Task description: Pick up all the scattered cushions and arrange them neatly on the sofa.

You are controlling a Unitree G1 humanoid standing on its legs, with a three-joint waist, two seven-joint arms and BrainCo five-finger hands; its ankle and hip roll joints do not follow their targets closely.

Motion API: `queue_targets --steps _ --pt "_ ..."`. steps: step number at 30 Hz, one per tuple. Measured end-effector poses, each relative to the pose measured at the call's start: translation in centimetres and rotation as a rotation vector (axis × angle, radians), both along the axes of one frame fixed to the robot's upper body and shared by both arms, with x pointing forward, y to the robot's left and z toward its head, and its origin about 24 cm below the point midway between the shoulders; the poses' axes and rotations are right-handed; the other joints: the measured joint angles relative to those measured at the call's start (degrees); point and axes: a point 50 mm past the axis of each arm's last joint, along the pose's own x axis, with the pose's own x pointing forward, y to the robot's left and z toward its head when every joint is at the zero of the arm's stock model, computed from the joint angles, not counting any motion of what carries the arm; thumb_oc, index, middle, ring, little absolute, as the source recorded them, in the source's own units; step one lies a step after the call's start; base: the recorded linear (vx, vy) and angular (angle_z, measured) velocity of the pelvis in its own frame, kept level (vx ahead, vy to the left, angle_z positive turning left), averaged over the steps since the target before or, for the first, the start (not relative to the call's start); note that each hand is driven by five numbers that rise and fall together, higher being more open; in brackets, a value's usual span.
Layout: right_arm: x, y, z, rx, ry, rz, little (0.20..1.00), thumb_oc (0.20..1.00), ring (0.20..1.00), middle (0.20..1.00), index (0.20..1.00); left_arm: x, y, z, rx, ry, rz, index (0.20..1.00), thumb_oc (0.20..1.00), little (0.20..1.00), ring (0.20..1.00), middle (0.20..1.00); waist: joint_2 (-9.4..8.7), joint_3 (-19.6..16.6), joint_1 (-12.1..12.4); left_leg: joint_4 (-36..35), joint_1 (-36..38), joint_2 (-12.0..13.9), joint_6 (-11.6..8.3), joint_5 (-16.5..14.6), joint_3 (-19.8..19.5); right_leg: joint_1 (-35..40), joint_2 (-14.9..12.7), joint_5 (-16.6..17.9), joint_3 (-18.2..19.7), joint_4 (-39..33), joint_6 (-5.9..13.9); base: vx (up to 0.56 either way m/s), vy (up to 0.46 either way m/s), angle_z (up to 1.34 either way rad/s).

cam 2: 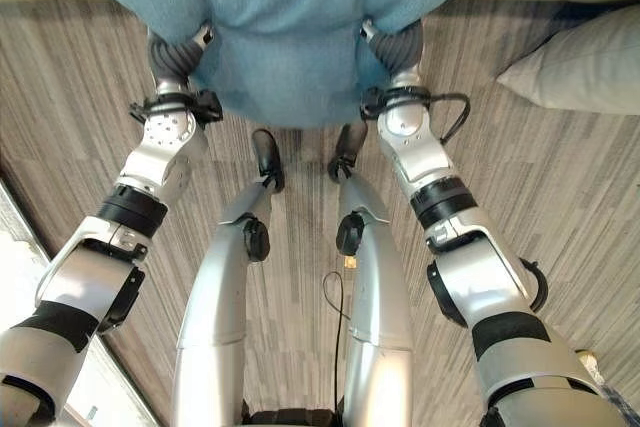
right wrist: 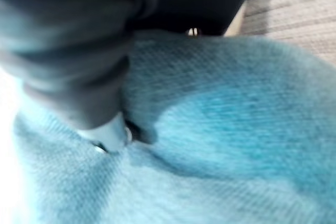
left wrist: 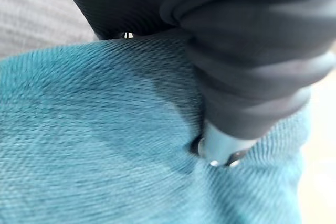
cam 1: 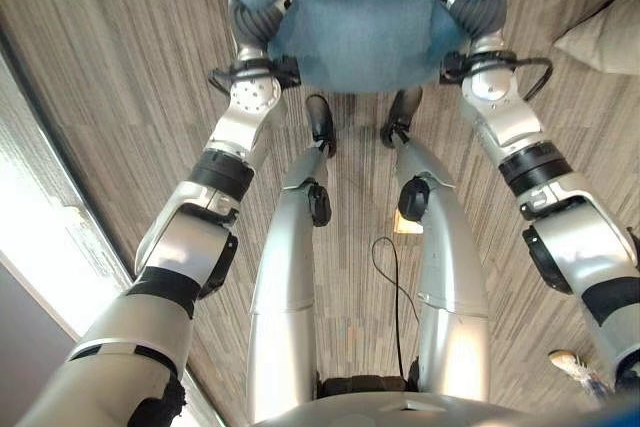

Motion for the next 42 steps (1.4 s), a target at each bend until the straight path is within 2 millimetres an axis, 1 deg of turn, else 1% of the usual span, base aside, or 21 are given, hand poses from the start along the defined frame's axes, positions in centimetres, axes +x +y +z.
queue_targets --steps 1,4,5,6,7,10,11,13,15,17,21,22,26,27,29,34,37,38,39,41,42 --pt "-0.4 -0.6 -1.3 0.006 0.017 -0.006 0.2 0.2 0.2 0.2 0.2 -0.4 -0.3 -1.0 0.002 0.013 -0.01 0.2 0.2 0.2 0.2 0.2 0.09 -1.64 -0.02 -0.52 0.62 -0.17 -0.02 0.01 -0.2 0.6 -0.04 -0.23 -0.01 0.02 0.4 0.0 0.0 0.0" --pt "-1.3 -1.6 -1.0 0.065 -0.018 -0.004 0.2 0.2 0.2 0.2 0.2 -1.1 -0.5 -0.6 -0.024 -0.025 -0.03 0.2 0.2 0.2 0.2 0.2 0.14 -1.6 -0.37 -0.91 1.78 -0.4 -0.19 0.03 -1.01 2.05 -0.13 -0.74 -0.63 -0.27 1.22 0.0 -0.006 0.07" --pt "-1.7 -1.5 -1.6 0.082 -0.011 0.003 0.2 0.2 0.2 0.2 0.2 -1.5 -0.6 -1.7 -0.03 -0.01 -0.035 0.2 0.2 0.2 0.2 0.2 0.14 -1.29 -0.8 -1.75 3.67 -0.59 -0.28 0.22 -1.09 3.89 -0.17 -0.68 -0.73 -0.76 1.12 0.06 -0.01 0.06" --pt "-2.3 -1.3 -3.4 0.113 0.026 0.015 0.2 0.2 0.2 0.2 0.2 -2.1 -0.3 -3.8 -0.055 0.044 -0.025 0.2 0.2 0.2 0.2 0.2 0.11 -1.25 -1.38 -2.72 7.85 -0.8 -0.43 0.12 -1.25 8.05 -0.14 -0.86 -0.87 -1.6 1.31 0.1 -0.004 0.03" --pt "-3.5 -1.3 -5.1 0.156 0.043 0.025 0.2 0.2 0.2 0.2 0.2 -3.4 -0.8 -5.3 -0.088 0.06 -0.049 0.2 0.2 0.2 0.2 0.2 0.11 -1.26 -1.69 -4.02 12.67 -0.92 -0.69 -0.26 -1.35 12.78 -0.03 -1.24 -0.91 -2.63 1.83 0.1 -0.01 0.0" --pt "-5.1 -1.8 -6.9 0.193 0.058 0.025 0.2 0.2 0.2 0.2 0.2 -4.9 -1.0 -6.2 -0.091 0.051 -0.091 0.2 0.2 0.2 0.2 0.2 0.1 -1.35 -1.83 -6.81 20.61 -1.23 -0.7 -0.66 -1.6 20.76 0.38 -1.63 -1.09 -5.19 2.29 -0.02 -0.001 -0.01" --pt "-5.6 -1.9 -7.4 0.197 0.06 0.029 0.2 0.2 0.2 0.2 0.2 -5.3 -1.0 -6.5 -0.081 0.044 -0.103 0.2 0.2 0.2 0.2 0.2 0.11 -1.4 -1.84 -8.42 23.43 -1.51 -0.74 0.15 -1.63 23.4 0.5 -0.96 -1.31 -6.63 2.31 0.0 0.0 0.0" --pt "-7.8 -2.2 -10.0 0.176 0.103 0.044 0.2 0.2 0.2 0.2 0.2 -7.1 -0.8 -8.7 -0.08 0.069 -0.132 0.2 0.2 0.2 0.2 0.2 0.01 -2.51 -2.24 -13.34 33.93 -1.79 -1.29 0.21 -2.07 33.95 1.42 -0.79 -1.89 -11.5 2.88 0.15 -0.036 0.01" --pt "-8.9 -2.5 -12.2 0.146 0.175 0.045 0.2 0.2 0.2 0.2 0.2 -8.4 -0.2 -11.3 -0.071 0.154 -0.131 0.2 0.2 0.2 0.2 0.2 0.04 -2.82 -2.24 -17.69 43.69 -1.78 -1.33 0.93 -2.52 43.89 2.45 -0.11 -2.7 -15.88 3.1 0.17 -0.045 0.02" --pt "-10.0 -2.8 -14.1 0.11 0.24 0.049 0.2 0.2 0.2 0.2 0.2 -9.8 0.3 -13.6 -0.066 0.232 -0.135 0.2 0.2 0.2 0.2 0.2 0.04 -5.33 -2.23 -21.54 49.38 -1.73 -1.85 1.42 -2.73 49.47 3.27 -0.09 -3.09 -19.28 3.58 0.14 -0.031 0.03" --pt "-11.8 -2.9 -16.5 0.057 0.332 0.07 0.2 0.2 0.2 0.2 0.2 -12.3 0.9 -16.9 -0.076 0.348 -0.138 0.2 0.2 0.2 0.2 0.2 0.04 -9.29 -2.28 -28.06 59.27 -1.54 -2.44 2.48 -2.56 59.31 5.21 1.13 -3.19 -26.19 4.29 0.13 -0.024 -0.05" --pt "-12.0 -2.9 -16.8 0.051 0.343 0.069 0.2 0.2 0.2 0.2 0.2 -12.6 1.0 -17.2 -0.079 0.361 -0.137 0.2 0.2 0.2 0.2 0.2 0.04 -10.88 -2.37 -28.48 59.44 -1.51 -2.45 2.49 -2.55 59.51 5.38 1.17 -3.17 -26.75 4.37 0.16 -0.057 -0.02" --pt "-12.8 -3.4 -17.9 0.043 0.395 0.06 0.2 0.2 0.2 0.2 0.2 -13.7 1.0 -18.3 -0.088 0.405 -0.15 0.2 0.2 0.2 0.2 0.2 0.02 -11.67 -2.35 -30.91 65.81 -1.22 -2.94 2.67 -2.6 67.21 6.55 2.1 -3.62 -31.65 4.74 0.09 -0.063 0.03" --pt "-13.5 -3.4 -18.6 0.044 0.424 0.06 0.2 0.2 0.2 0.2 0.2 -14.4 1.1 -19.1 -0.092 0.433 -0.153 0.2 0.2 0.2 0.2 0.2 -0.03 -12.65 -2.18 -30.71 67.73 -1.15 -3.71 2.16 -2.9 69.87 6.84 2.08 -3.61 -33.09 4.77 0.06 -0.058 0.03" --pt "-13.9 -3.5 -18.9 0.033 0.437 0.061 0.2 0.2 0.2 0.2 0.2 -14.8 1.1 -19.4 -0.096 0.447 -0.157 0.2 0.2 0.2 0.2 0.2 0.07 -13.6 -1.69 -30.63 68.77 -0.93 -4.17 1.85 -3.02 71.36 7.25 1.94 -3.54 -34.07 4.98 0.01 -0.051 -0.01" --pt "-13.9 -3.8 -19.0 -0.004 0.452 0.065 0.2 0.2 0.2 0.2 0.2 -15.0 1.1 -19.8 -0.098 0.469 -0.157 0.2 0.2 0.2 0.2 0.2 -0.05 -13.69 -0.95 -25.79 67.7 -0.52 -5.29 1.09 -4.87 73.08 7.3 1.6 -3.68 -34.06 4.87 0.0 -0.003 0.02" --pt "-13.9 -4.1 -18.9 -0.018 0.447 0.058 0.2 0.2 0.2 0.2 0.2 -15.1 0.7 -20.0 -0.114 0.479 -0.162 0.2 0.2 0.2 0.2 0.2 0.02 -13.75 -1.17 -23.63 66.28 -0.1 -6.5 -0.22 -5.69 73.5 7.36 1.38 -5.11 -34.06 4.58 0.05 0.058 0.19" --pt "-13.9 -4.2 -18.9 -0.023 0.451 0.057 0.2 0.2 0.2 0.2 0.2 -15.2 0.6 -20.1 -0.119 0.488 -0.162 0.2 0.2 0.2 0.2 0.2 0.05 -13.76 -1.19 -24.08 66.34 0.04 -6.31 -0.39 -5.61 73.47 7.51 1.33 -5.5 -33.96 4.5 0.05 0.066 0.22" --pt "-13.9 -4.2 -18.9 -0.026 0.452 0.054 0.2 0.2 0.2 0.2 0.2 -15.2 0.5 -20.2 -0.121 0.491 -0.163 0.2 0.2 0.2 0.2 0.2 0.02 -13.75 -1.19 -24.59 66.22 0.01 -6.38 -0.48 -5.67 73.23 7.51 1.05 -5.78 -33.72 4.1 0.07 0.084 0.24" --pt "-13.7 -4.4 -18.6 -0.038 0.445 0.051 0.2 0.2 0.2 0.2 0.2 -15.0 0.4 -20.0 -0.121 0.484 -0.168 0.2 0.2 0.2 0.2 0.2 -0.69 -13.78 -0.99 -21.55 62.38 -0.5 -6.76 -0.88 -6.22 70.75 6.82 0.93 -5.07 -32.57 3.87 0.15 0.107 0.15" --pt "-13.6 -4.5 -18.6 -0.044 0.446 0.052 0.2 0.2 0.2 0.2 0.2 -15.1 0.4 -20.0 -0.121 0.488 -0.167 0.2 0.2 0.2 0.2 0.2 -0.66 -13.8 -0.59 -22.4 61.82 -0.53 -6.64 -0.8 -6.19 69.76 6.71 1.06 -4.69 -31.97 4.0 0.2 0.103 -0.15"
